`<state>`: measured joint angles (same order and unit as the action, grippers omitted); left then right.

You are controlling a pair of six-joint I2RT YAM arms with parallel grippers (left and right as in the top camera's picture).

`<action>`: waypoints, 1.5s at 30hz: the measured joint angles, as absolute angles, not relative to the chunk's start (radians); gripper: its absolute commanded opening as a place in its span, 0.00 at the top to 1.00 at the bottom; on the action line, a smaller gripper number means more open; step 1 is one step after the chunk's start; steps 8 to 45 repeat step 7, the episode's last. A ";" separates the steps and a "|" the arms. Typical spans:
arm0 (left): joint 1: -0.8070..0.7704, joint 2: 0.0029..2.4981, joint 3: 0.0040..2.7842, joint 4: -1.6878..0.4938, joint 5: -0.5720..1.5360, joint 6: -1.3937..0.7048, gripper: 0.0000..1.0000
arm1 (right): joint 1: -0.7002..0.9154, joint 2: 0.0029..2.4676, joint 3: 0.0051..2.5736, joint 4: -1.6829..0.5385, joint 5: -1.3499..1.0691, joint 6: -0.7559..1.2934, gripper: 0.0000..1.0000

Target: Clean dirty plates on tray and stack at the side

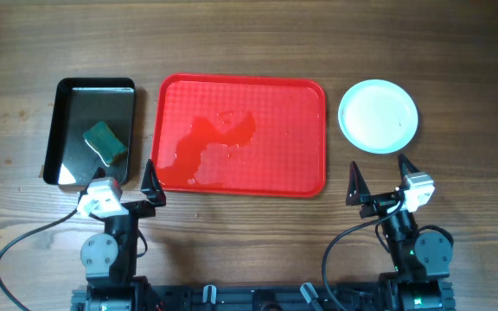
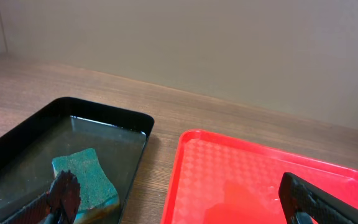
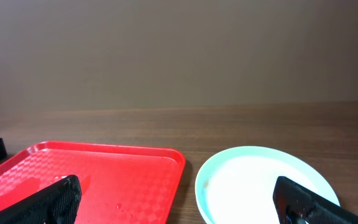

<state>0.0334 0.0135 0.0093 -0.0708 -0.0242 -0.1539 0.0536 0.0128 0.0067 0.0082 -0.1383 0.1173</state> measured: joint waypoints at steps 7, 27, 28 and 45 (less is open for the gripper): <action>0.033 0.014 0.009 -0.071 -0.024 -0.154 0.00 | 0.054 0.013 0.007 0.009 -0.138 0.117 0.00; 0.033 0.014 0.009 -0.071 -0.024 -0.154 0.00 | 0.054 0.013 0.007 0.009 -0.138 0.117 0.00; 0.033 0.014 0.009 -0.071 -0.024 -0.154 0.00 | 0.054 0.013 0.007 0.009 -0.138 0.117 0.00; 0.033 0.014 0.009 -0.071 -0.024 -0.154 0.00 | 0.054 0.013 0.007 0.009 -0.138 0.117 0.00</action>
